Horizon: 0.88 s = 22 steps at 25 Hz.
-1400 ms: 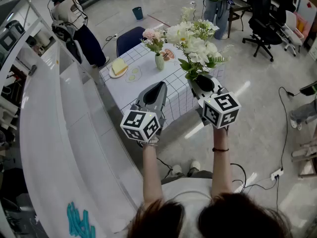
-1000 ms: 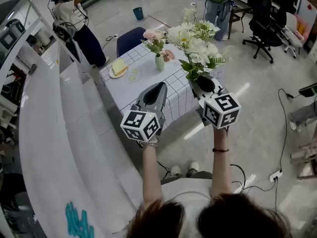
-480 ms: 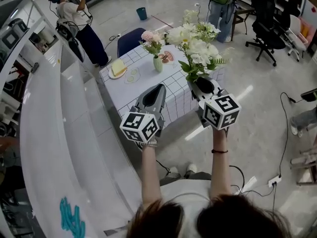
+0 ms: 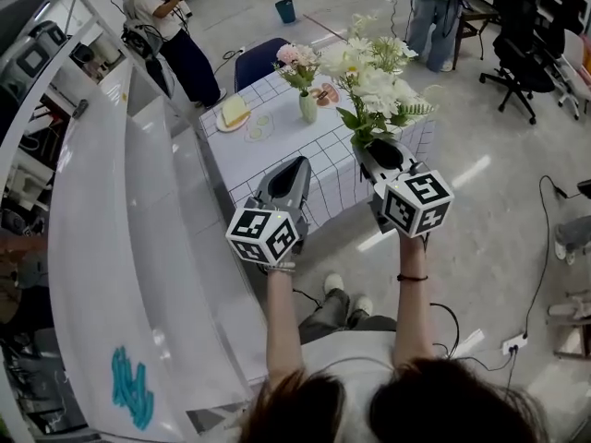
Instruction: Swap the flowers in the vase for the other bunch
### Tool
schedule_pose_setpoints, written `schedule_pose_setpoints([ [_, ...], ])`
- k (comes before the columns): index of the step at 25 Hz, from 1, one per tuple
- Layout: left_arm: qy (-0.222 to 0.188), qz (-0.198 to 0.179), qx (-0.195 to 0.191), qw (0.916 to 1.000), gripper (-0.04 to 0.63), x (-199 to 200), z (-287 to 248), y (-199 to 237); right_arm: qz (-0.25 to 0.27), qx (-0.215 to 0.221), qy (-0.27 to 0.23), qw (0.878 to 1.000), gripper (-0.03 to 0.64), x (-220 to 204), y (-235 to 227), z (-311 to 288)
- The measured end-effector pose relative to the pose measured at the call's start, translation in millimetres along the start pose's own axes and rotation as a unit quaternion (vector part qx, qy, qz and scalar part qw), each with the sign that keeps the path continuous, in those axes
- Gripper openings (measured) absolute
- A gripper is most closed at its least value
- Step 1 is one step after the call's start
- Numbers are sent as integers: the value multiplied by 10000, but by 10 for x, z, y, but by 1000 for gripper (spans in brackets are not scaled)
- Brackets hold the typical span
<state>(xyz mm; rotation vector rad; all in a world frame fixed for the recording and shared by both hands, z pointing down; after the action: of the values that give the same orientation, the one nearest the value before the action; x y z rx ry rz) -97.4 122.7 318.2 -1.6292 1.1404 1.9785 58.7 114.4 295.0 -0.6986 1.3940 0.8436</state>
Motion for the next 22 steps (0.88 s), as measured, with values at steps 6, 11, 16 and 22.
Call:
schedule_pose_setpoints([
  [6,9,-1,104,9999,17,42,-36,126,-79,24,-21,10000,48,-27,-37,-123],
  [11,-13,49,-59,10000,17,53,-202,261,-34,-31,10,10000,48,-69,-130,-286],
  [16,44,30,-215,9998,17,60,-440,470,-63,-133,48,9999,48,-184,-242,-507],
  [22,222,115,-434,9987,17,83,-762,729,-175,-299,56,9994,48,-262,-432,-788],
])
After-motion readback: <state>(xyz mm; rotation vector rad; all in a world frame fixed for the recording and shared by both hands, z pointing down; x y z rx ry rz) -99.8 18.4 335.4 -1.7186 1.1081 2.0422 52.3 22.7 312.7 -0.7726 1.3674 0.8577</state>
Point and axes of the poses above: the fingertips, and each gripper's own axes: z backward along the fingers, y to its left, x out of its top, the point moved 4 cm from there along z, backward along the fingers, and after that the axes turned 13 degrees about z, right-handed, at the moved point
